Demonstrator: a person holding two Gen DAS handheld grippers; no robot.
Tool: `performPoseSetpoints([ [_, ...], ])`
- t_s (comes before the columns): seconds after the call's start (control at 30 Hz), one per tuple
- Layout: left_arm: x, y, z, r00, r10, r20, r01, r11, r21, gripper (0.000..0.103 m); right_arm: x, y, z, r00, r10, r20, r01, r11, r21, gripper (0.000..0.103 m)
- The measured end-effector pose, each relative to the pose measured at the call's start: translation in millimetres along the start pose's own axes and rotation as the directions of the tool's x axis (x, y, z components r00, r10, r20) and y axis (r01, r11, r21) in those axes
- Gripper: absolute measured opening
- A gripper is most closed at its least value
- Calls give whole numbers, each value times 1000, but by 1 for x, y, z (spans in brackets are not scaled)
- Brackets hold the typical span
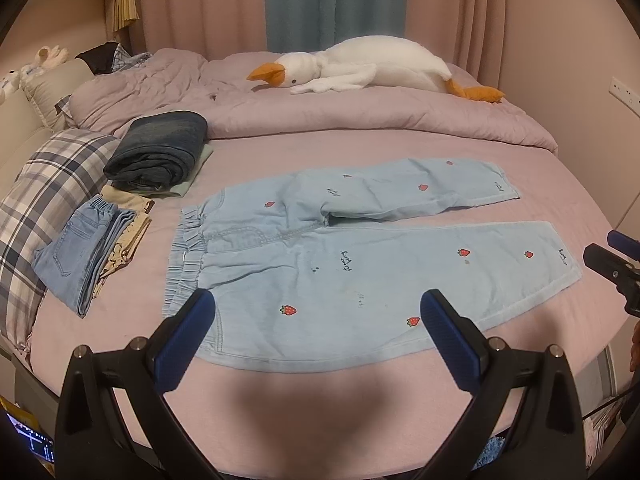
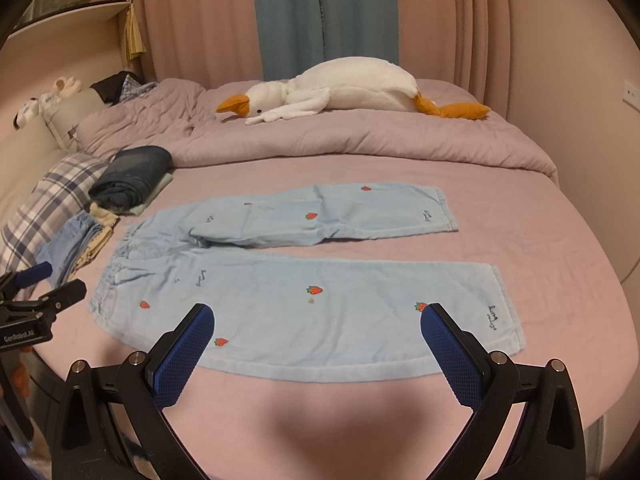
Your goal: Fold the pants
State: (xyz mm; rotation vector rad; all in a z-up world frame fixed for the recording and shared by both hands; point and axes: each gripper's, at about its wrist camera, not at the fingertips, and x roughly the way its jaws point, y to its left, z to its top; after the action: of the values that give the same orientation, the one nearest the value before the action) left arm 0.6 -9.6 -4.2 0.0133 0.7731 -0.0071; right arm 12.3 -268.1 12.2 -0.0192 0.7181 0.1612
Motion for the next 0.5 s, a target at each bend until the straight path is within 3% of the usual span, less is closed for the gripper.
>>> performPoseSetpoints([
  [0.5,1,0,1,1000,-9,-5,9,1000,4,103,-1,-2,0,1000,3,-6,-3,1000,2,102],
])
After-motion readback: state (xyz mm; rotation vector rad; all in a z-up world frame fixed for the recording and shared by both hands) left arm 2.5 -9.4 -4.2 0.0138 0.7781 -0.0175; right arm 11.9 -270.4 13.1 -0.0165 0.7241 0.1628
